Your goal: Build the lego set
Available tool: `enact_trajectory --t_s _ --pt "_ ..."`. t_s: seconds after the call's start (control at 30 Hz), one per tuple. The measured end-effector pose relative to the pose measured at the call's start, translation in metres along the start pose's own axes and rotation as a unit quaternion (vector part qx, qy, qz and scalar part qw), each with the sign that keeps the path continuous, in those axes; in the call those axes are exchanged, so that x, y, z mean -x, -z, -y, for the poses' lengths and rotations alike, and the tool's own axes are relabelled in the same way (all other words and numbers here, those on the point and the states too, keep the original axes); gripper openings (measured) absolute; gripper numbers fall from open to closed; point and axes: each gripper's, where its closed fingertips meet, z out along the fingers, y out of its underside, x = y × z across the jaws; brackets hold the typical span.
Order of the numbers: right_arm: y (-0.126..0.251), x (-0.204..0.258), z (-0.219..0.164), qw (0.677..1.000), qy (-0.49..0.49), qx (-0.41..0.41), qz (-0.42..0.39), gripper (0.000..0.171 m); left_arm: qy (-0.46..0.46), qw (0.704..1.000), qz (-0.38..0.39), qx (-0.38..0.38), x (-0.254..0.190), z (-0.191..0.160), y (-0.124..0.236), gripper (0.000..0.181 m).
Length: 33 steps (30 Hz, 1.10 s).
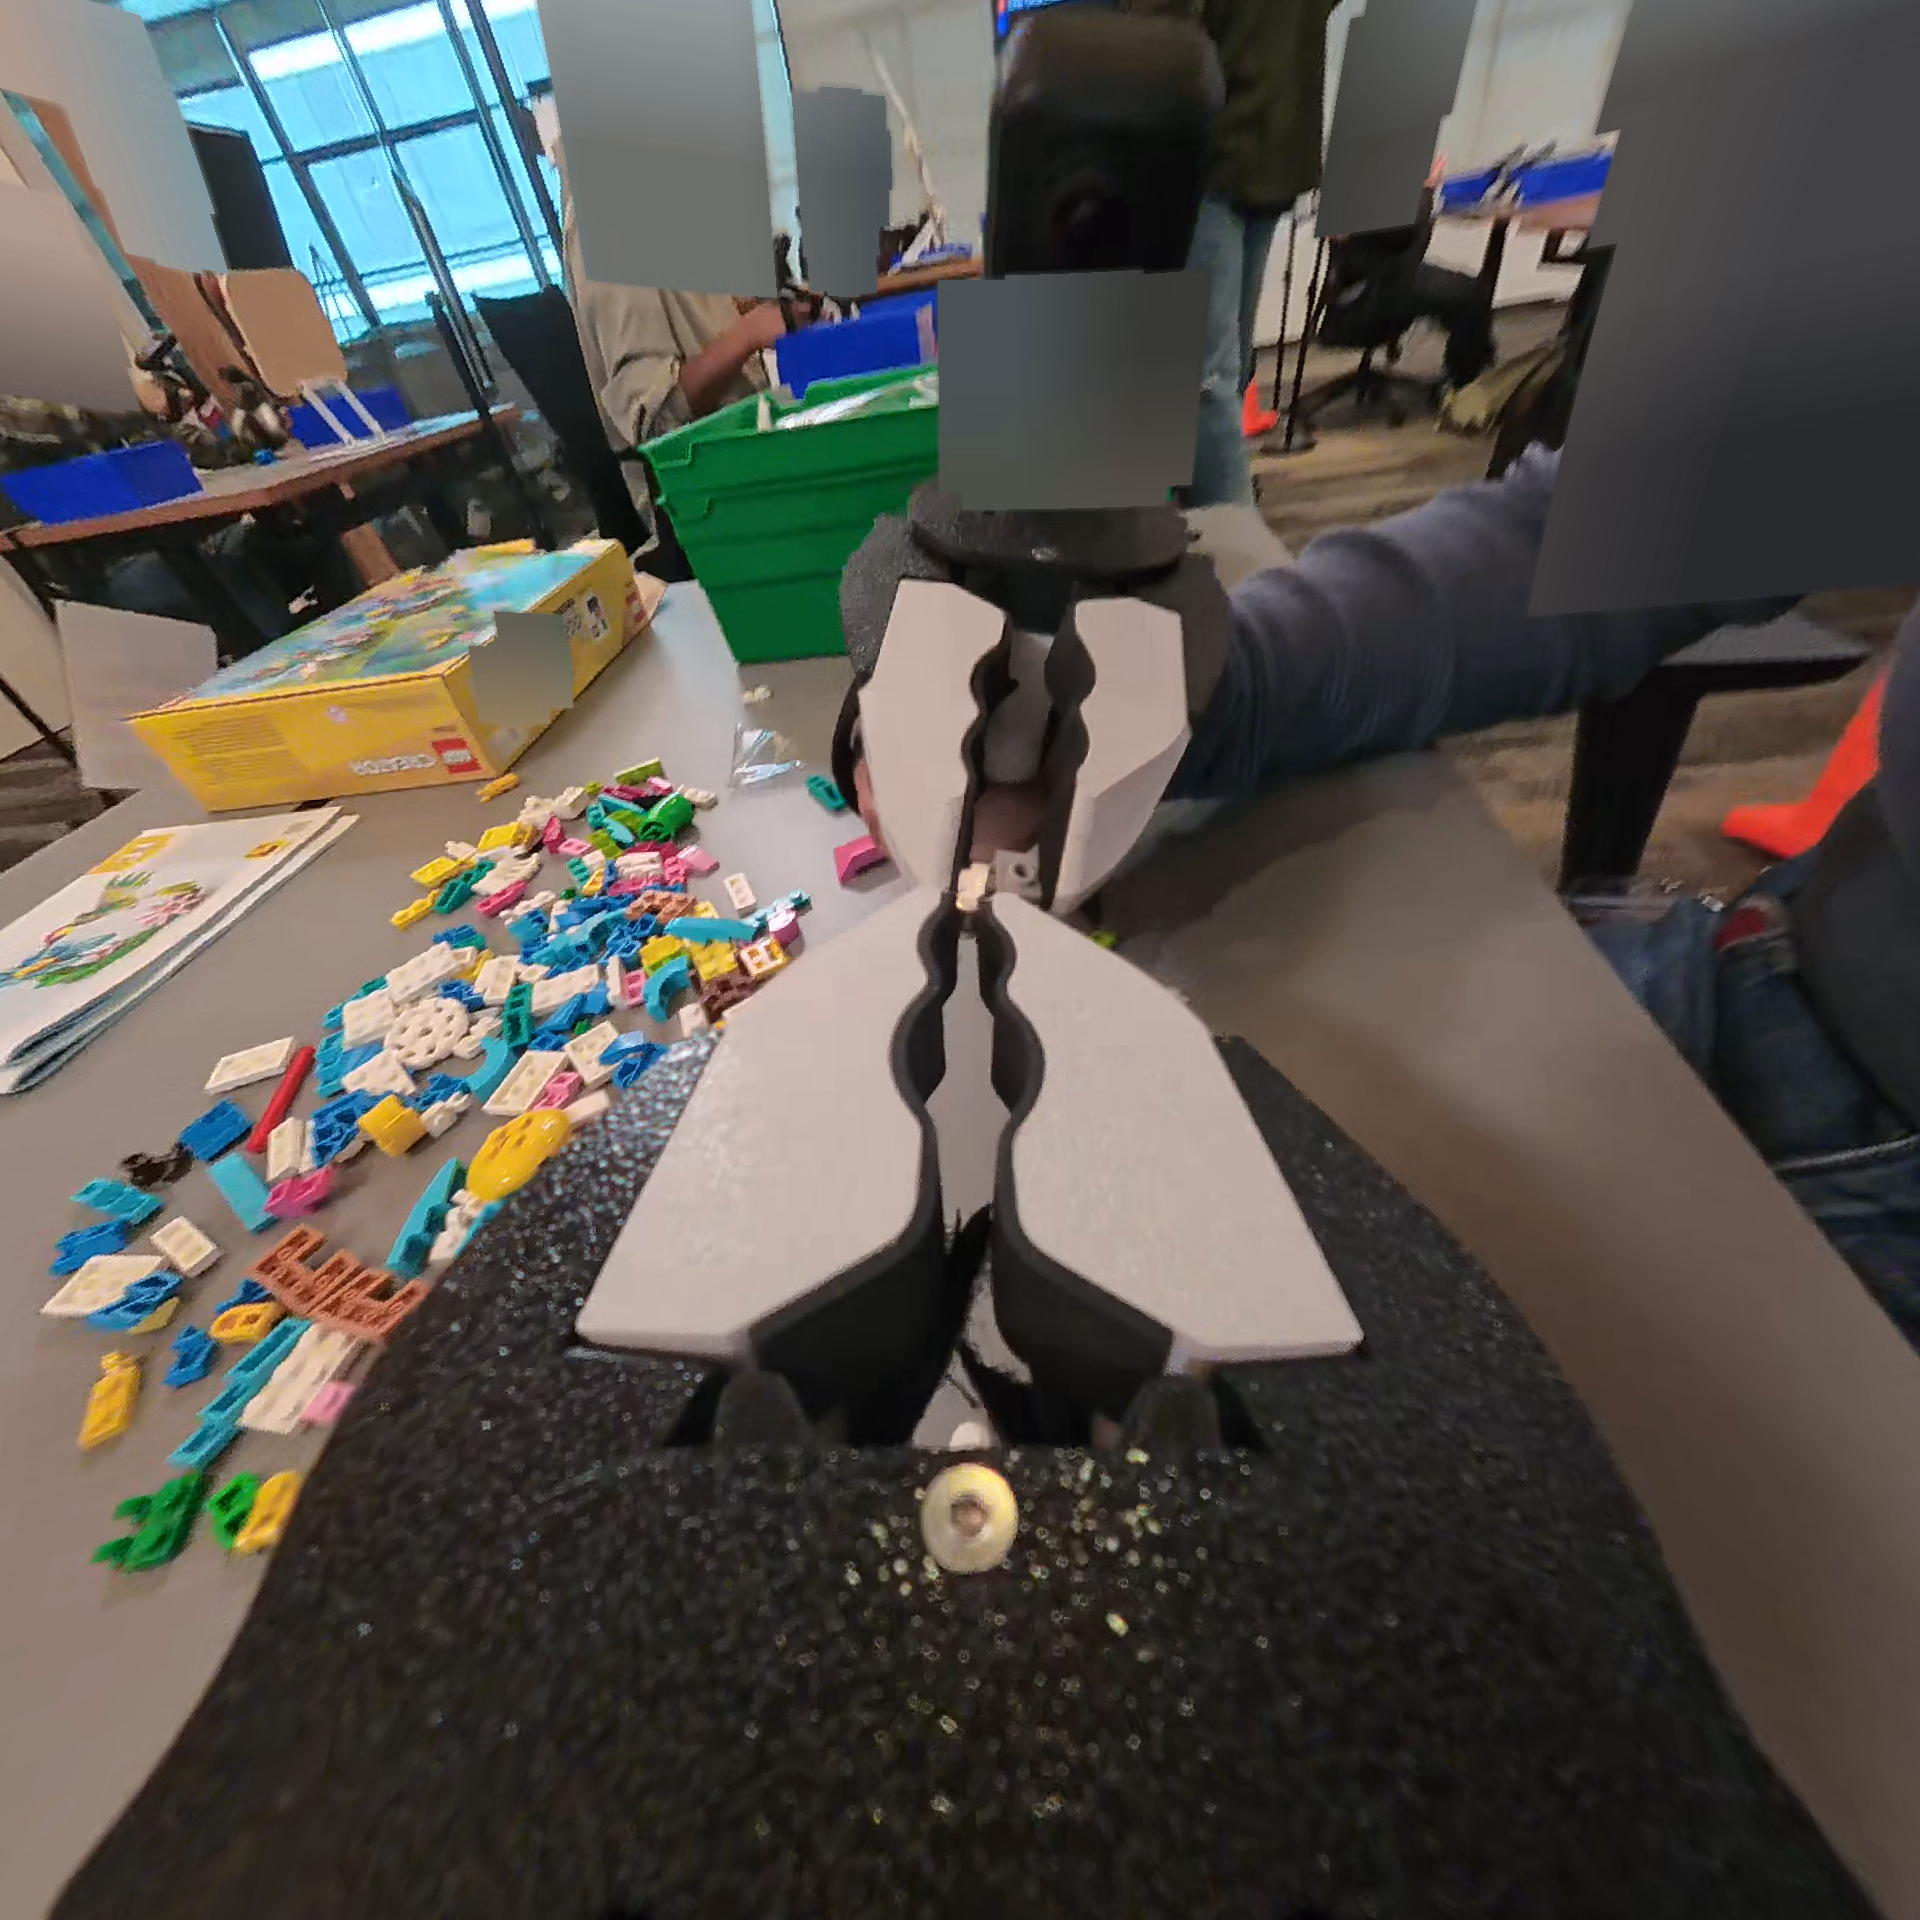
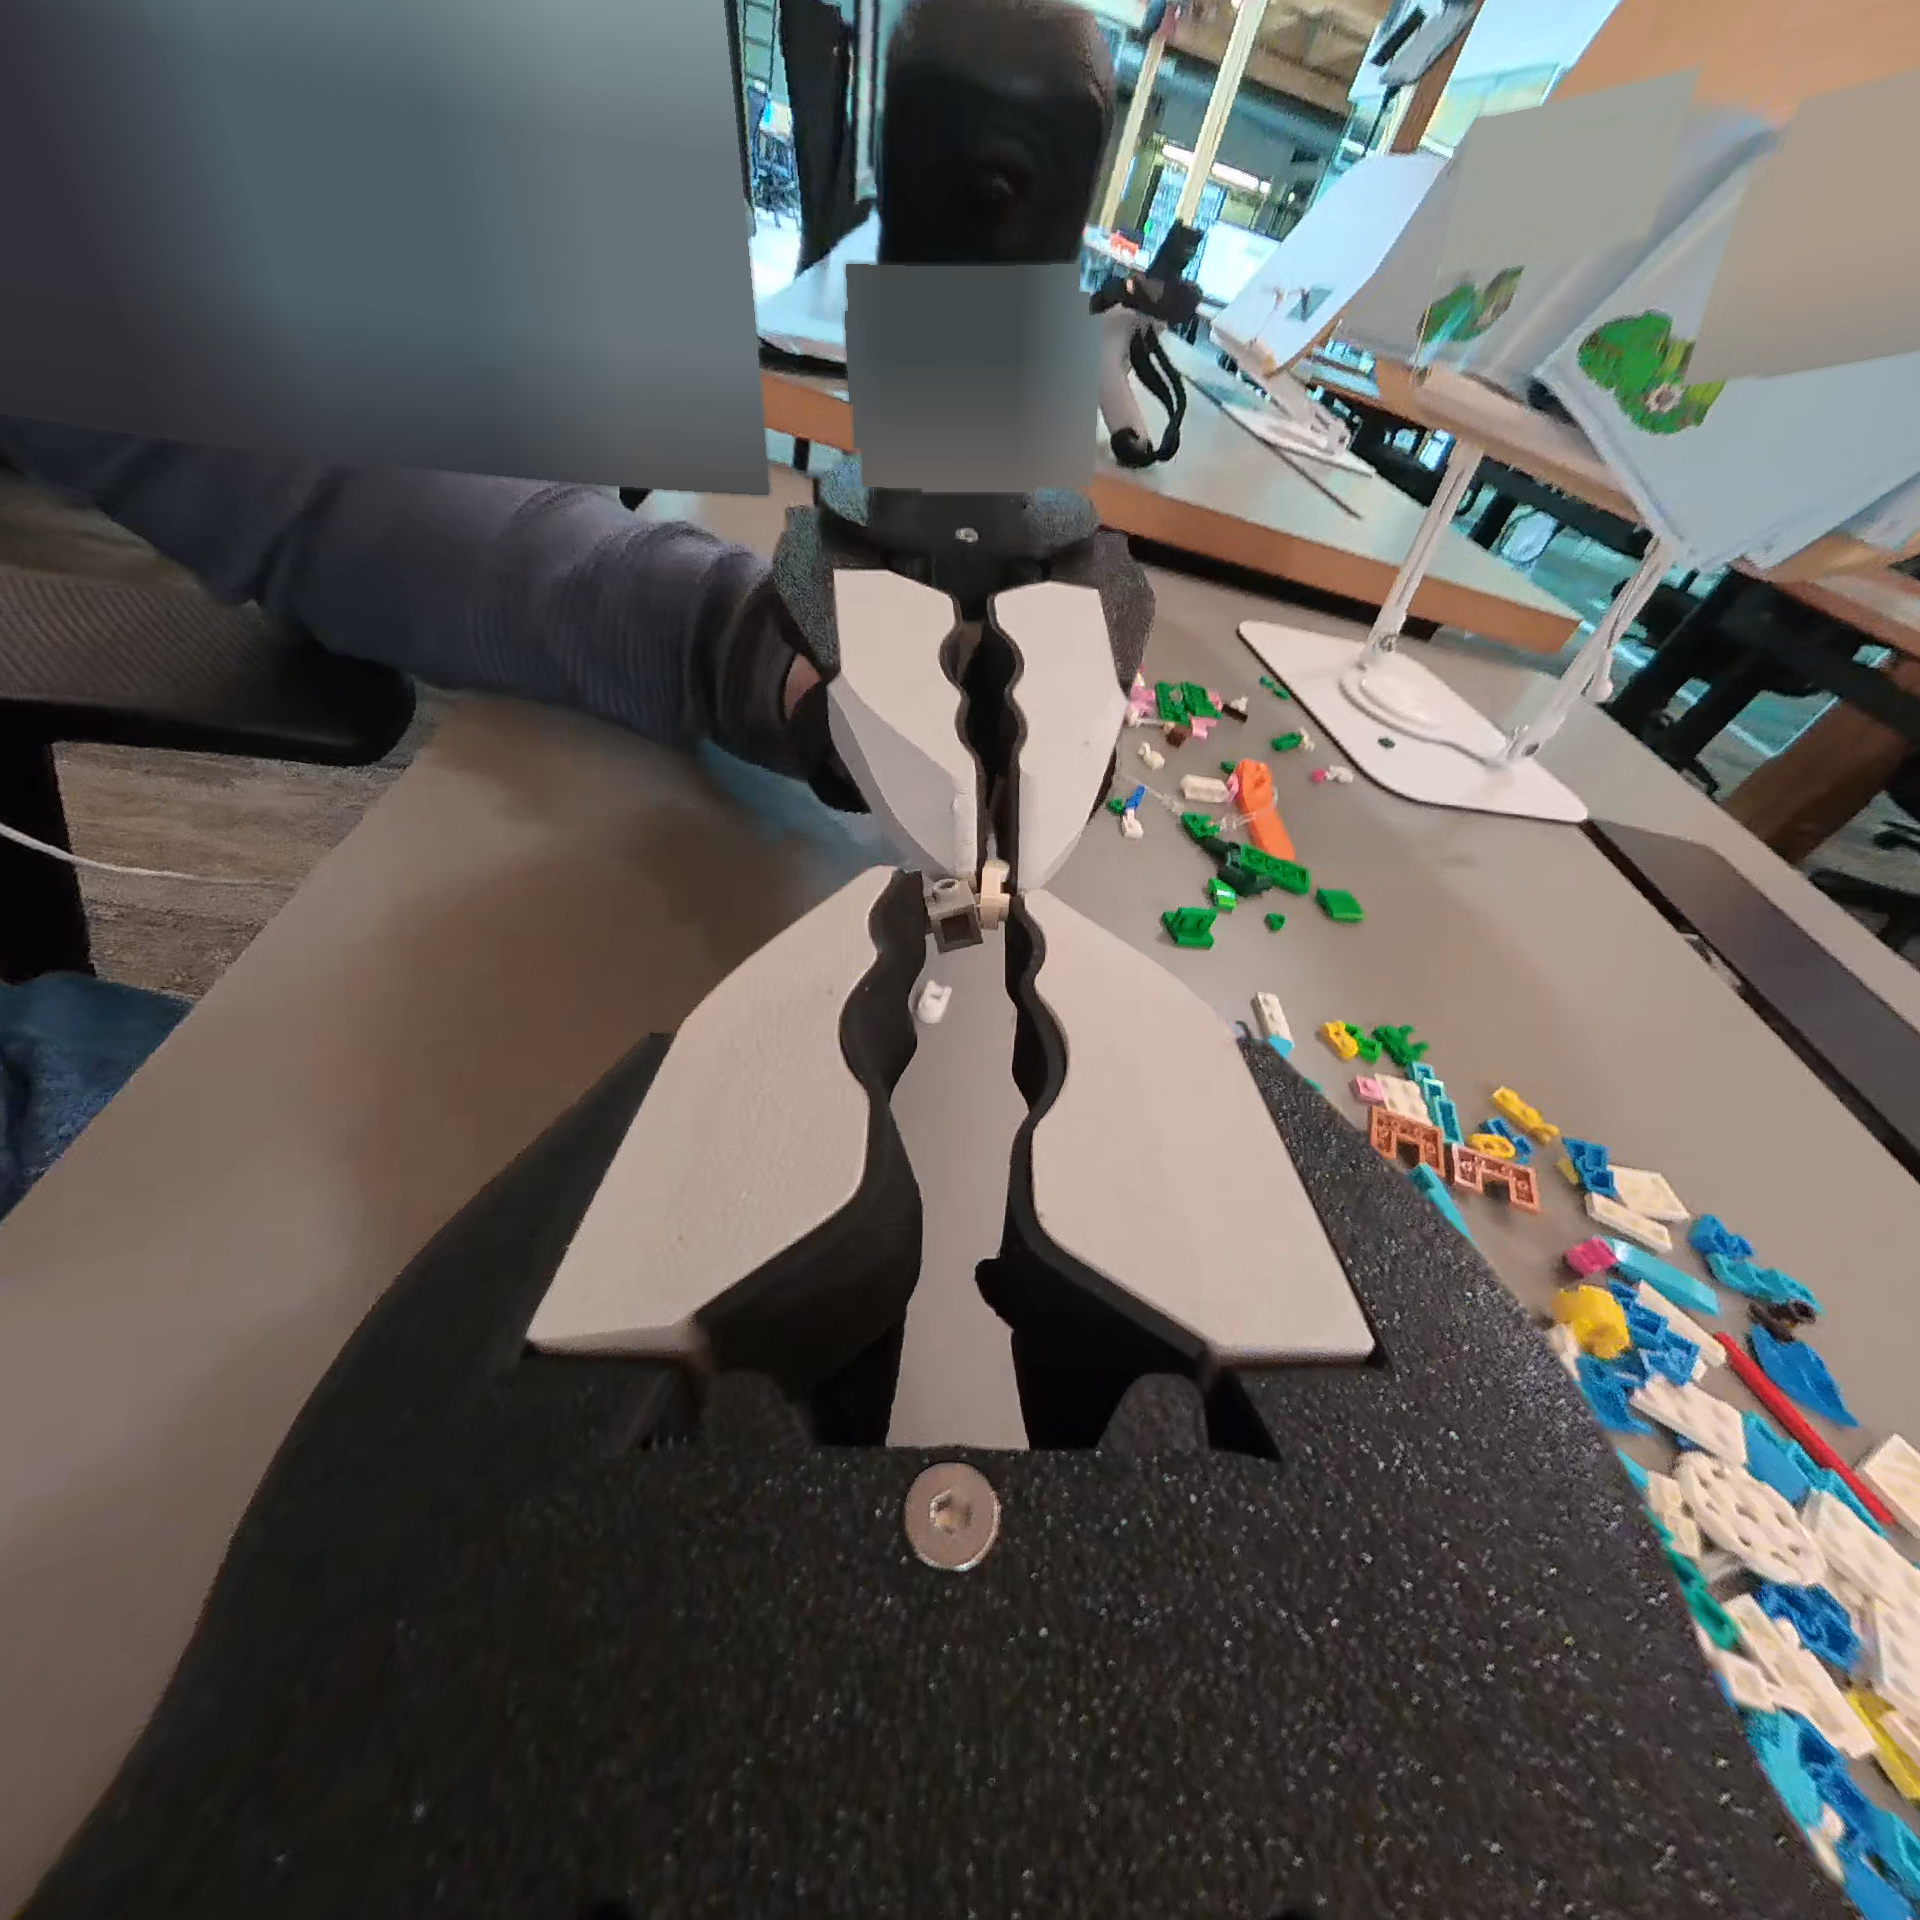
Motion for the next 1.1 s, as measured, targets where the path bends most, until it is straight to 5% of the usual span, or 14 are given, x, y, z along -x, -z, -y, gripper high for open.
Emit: enact_trajectory --t_s 0.3,0.43,0.63,0.83,1.1 --pt "0.001 -0.002 0.004 1.000 -0.002 -0.013 -0.005 0.016 0.047 0.998 -0.019 -0.039 -0.002 0.006 0.000 0.004" --pt "0.004 -0.007 0.005 0.999 -0.006 -0.028 -0.017 0.016 0.029 0.999 -0.006 -0.030 0.000 0.004 0.001 0.027" --pt "0.002 -0.002 0.006 0.998 -0.044 -0.036 0.009 0.016 -0.096 0.993 0.067 -0.007 0.003 0.003 -0.002 0.026" --pt "0.004 0.002 0.009 0.984 -0.151 -0.063 0.072 0.015 -0.301 0.942 0.144 0.031 -0.004 0.009 -0.004 0.024" --pt "0.000 0.007 0.011 0.973 -0.201 -0.061 0.100 0.015 -0.399 0.896 0.187 0.055 -0.006 0.007 -0.008 0.016"
